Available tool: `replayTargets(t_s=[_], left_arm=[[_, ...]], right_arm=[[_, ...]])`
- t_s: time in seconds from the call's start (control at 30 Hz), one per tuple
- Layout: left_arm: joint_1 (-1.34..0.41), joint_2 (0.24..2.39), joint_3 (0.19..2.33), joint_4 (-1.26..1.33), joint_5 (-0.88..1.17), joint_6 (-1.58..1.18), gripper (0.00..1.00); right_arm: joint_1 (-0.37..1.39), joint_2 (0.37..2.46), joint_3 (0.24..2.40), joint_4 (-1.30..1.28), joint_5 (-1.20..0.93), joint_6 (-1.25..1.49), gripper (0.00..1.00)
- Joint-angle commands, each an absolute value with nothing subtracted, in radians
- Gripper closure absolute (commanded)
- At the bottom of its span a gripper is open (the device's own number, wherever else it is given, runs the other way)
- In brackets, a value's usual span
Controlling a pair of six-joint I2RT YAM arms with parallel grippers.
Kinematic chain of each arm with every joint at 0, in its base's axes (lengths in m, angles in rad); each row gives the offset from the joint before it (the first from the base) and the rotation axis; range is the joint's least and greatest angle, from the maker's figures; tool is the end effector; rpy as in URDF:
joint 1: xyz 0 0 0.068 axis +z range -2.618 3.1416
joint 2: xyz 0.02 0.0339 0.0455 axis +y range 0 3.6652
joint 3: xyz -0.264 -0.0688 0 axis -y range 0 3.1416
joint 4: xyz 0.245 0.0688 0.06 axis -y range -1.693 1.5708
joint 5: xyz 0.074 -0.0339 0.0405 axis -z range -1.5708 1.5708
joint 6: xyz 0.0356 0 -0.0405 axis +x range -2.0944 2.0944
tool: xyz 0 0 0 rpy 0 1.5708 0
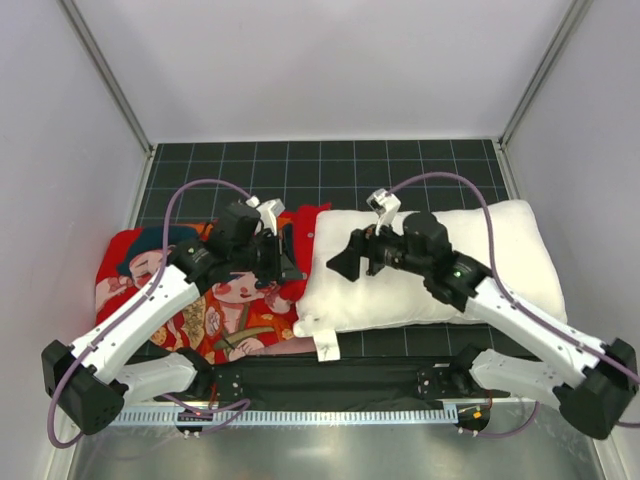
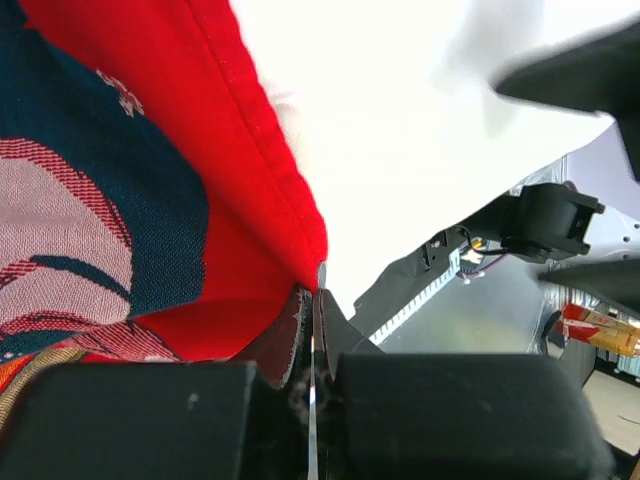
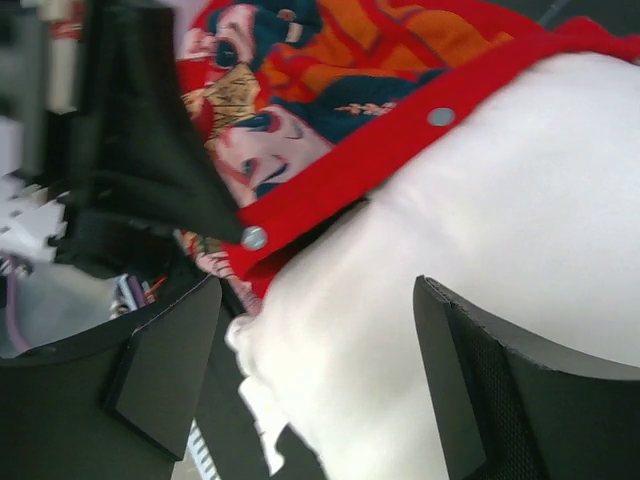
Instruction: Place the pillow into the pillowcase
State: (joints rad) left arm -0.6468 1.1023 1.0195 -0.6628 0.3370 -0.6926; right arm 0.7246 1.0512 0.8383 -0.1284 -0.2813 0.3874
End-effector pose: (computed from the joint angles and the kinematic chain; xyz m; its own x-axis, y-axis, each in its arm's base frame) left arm 0.1756 -0.1474 0.3156 -0.9036 -0.0728 -0.4222 0.2412 0.7280 -0.6418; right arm 0.1754 0.1685 0.3133 -0.5466 0.0008 -0.8374 -0.6763 0.5893 0.4420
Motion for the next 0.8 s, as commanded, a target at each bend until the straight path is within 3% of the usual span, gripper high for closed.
replayTargets(t_s=[0.0,0.1,0.3,0.43,0.53,0.57,0.6,0.63,0.7,0.77], left_arm=[[-0.650,1.098,1.011,-0.640,0.367,-0.699,1.00],[-0.650,1.098,1.012,-0.643,0.353,-0.701,1.00],[-0.650,1.092,1.005,-0.637,0.344,-0.710,1.00],[-0.650,1.083,1.000,-0.637,0.336,-0.716,1.00],[-0.650,1.081,0.997,-0.637,0.330,-0.716,1.00],[-0.650,1.081,0.997,-0.638,0.330,-0.716,1.00],[-0.650,1.083,0.999,-0.640,0.331,-0.718,1.00],[-0.650,1.083,1.000,-0.643,0.330,-0.718,1.00],[-0.650,1.088,1.003,-0.647,0.328,-0.715,1.00],[-0.650,1.091,1.008,-0.652,0.328,-0.712,1.00]], right_arm=[[0.753,0.953,0.781,-0.163,-0.448,0.353,0.15],[0.816,0.934,0.752,-0.216,-0.500,0.354,0.12],[0.985,1.015,0.687,-0.154,-0.341,0.359,0.09],[1.019,1.175,0.719,-0.055,-0.318,0.359,0.10],[1.022,1.301,0.793,-0.069,-0.185,0.345,0.17],[1.022,1.321,0.814,-0.084,-0.132,0.348,0.23],[1.020,1.348,0.854,-0.103,-0.064,0.354,0.41],[1.020,1.351,0.876,-0.153,0.084,0.389,0.53],[1.008,1.350,0.914,-0.178,0.176,0.410,0.71],[0.994,1.339,0.933,-0.202,0.256,0.411,0.79]])
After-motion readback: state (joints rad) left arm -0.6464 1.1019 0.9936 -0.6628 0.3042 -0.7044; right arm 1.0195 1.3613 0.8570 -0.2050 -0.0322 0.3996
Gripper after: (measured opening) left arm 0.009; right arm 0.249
